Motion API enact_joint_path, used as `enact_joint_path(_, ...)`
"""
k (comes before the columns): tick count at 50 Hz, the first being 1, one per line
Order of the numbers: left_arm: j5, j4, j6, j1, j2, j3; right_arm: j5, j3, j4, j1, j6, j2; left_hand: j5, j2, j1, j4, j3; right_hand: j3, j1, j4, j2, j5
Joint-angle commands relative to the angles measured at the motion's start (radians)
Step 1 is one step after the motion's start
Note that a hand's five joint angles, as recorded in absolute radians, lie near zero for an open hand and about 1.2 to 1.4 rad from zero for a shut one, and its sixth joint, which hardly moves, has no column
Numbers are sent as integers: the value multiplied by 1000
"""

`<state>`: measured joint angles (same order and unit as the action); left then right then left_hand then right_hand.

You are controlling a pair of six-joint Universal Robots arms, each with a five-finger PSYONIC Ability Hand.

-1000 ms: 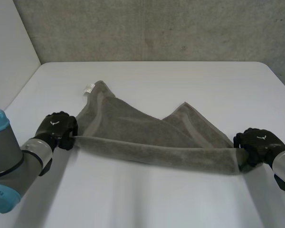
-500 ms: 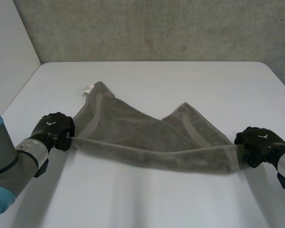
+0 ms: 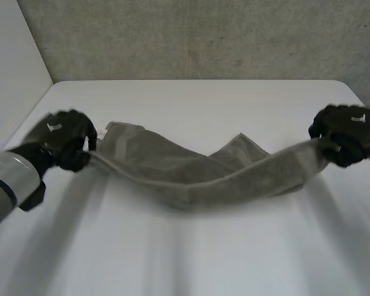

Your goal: Fold the towel.

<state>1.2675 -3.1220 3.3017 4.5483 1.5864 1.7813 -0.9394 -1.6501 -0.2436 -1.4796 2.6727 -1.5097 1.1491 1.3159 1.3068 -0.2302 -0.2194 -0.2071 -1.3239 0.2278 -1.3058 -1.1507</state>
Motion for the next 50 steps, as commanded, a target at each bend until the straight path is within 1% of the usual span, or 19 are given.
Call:
enact_joint_path(1, 1, 2, 1, 34, -42, -78, 5, 102, 20, -19, -13, 2, 73, 80, 89, 56, 45, 33, -72, -53, -91, -71)
enact_joint_path(6, 0, -7, 2, 64, -19, -146, -2, 177, 87, -66, 1, 23, 73, 80, 89, 56, 45, 33, -72, -53, -91, -71)
enact_joint_path(11, -16, -33, 7, 63, 154, -291, -35, 234, 234, -131, 21, 94, 73, 80, 89, 56, 45, 33, -72, -53, -91, -71)
enact_joint_path(13, -16, -49, 9, 54, 205, -337, -93, 263, 350, -172, 23, 155, 73, 80, 89, 56, 45, 33, -72, -53, -91, -71)
enact_joint_path(17, -17, -101, 7, 46, 331, -459, -134, 308, 500, -229, 15, 232, 73, 80, 89, 56, 45, 33, -72, -53, -91, -71)
enact_joint_path(19, -19, -186, 6, 29, 443, -595, -173, 366, 697, -272, 13, 317, 73, 80, 89, 56, 45, 33, -72, -53, -91, -71)
enact_joint_path(20, -19, -187, 6, 29, 443, -595, -173, 366, 698, -272, 13, 318, 73, 80, 89, 56, 45, 33, -72, -53, -91, -71)
enact_joint_path(22, -19, -295, 3, 12, 507, -716, -188, 406, 770, -277, 13, 350, 73, 80, 89, 56, 45, 33, -72, -53, -91, -71)
enact_joint_path(24, -16, -355, -5, 11, 509, -764, -267, 505, 855, -283, 18, 367, 73, 80, 89, 56, 45, 33, -72, -53, -91, -71)
enact_joint_path(27, -14, -406, -10, 9, 498, -798, -329, 567, 868, -286, 47, 321, 73, 80, 89, 56, 45, 33, -72, -53, -91, -71)
enact_joint_path(29, -16, -504, -19, 21, 414, -821, -331, 575, 865, -286, 77, 295, 73, 80, 89, 56, 45, 33, -72, -53, -91, -71)
enact_joint_path(30, -16, -504, -19, 21, 414, -821, -331, 575, 865, -286, 78, 295, 73, 80, 89, 56, 45, 33, -72, -53, -91, -71)
enact_joint_path(33, -22, -540, -28, 29, 357, -801, -285, 547, 856, -274, 128, 278, 73, 80, 89, 56, 45, 33, -72, -53, -91, -71)
enact_joint_path(35, -31, -541, -31, 31, 346, -770, -219, 462, 850, -257, 147, 261, 73, 80, 89, 56, 45, 33, -72, -53, -91, -71)
enact_joint_path(36, -58, -535, -31, 34, 339, -725, -219, 461, 850, -257, 147, 261, 73, 80, 89, 56, 45, 33, -72, -53, -91, -71)
enact_joint_path(38, -97, -532, -28, 37, 333, -660, -149, 333, 856, -214, 144, 221, 73, 80, 89, 56, 45, 33, -72, -53, -91, -71)
enact_joint_path(40, -175, -537, -22, 38, 304, -498, -113, 267, 860, -187, 142, 207, 73, 80, 89, 56, 45, 33, -72, -53, -91, -71)
enact_joint_path(46, -240, -546, 16, 57, 264, -232, 2, 25, 872, -73, 139, 194, 73, 80, 89, 56, 45, 33, -72, -53, -91, -71)
enact_joint_path(50, -284, -541, 113, 101, 261, -32, 47, -68, 866, -13, 134, 189, 73, 80, 89, 56, 45, 33, -72, -53, -91, -71)
